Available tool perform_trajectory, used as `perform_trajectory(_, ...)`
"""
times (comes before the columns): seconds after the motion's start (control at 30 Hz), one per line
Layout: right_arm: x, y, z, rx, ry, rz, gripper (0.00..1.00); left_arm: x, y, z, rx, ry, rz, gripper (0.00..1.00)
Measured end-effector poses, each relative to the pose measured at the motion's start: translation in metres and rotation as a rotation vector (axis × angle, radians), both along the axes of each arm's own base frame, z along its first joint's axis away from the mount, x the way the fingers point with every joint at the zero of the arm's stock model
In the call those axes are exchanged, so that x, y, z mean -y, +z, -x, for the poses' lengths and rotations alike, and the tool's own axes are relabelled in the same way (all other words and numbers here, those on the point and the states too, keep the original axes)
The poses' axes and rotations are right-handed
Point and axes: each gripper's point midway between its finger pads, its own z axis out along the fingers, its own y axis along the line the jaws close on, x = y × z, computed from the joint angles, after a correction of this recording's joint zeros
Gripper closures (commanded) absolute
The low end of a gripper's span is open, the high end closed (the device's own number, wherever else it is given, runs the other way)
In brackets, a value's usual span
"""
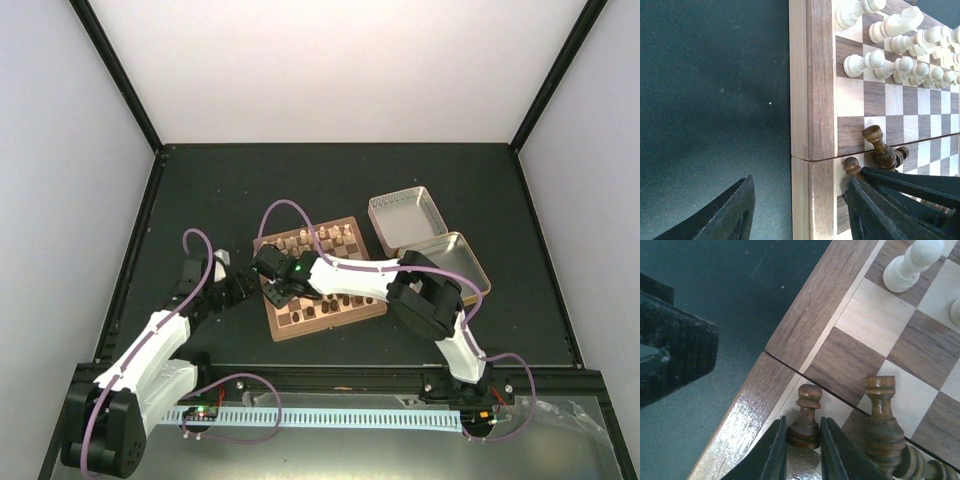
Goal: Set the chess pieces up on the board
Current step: Pick up the chess piece from the chessboard, then place the chess piece on the chessboard.
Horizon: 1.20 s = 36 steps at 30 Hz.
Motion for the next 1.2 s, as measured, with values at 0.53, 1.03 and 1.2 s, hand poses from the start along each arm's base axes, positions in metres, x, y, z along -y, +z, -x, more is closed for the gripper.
perform_trajectory(0.53,0.0,0.001,0.004,0.074,0.049,-0.111,0.92,0.015,0.02,0.002,0.051,-0.051,0.097,0.38)
perform_trajectory(1.03,0.005,0.071,0.032,0.139,0.14,-0.46,0.92,0.054,0.064,0.01,0.085,-0.182,0.385,0.61)
perform_trajectory(1.2,0.003,0.079,0.033,0.15,0.15,-0.504,0.92,0.06,0.069,0.015,0.08,-0.215,0.427,0.77)
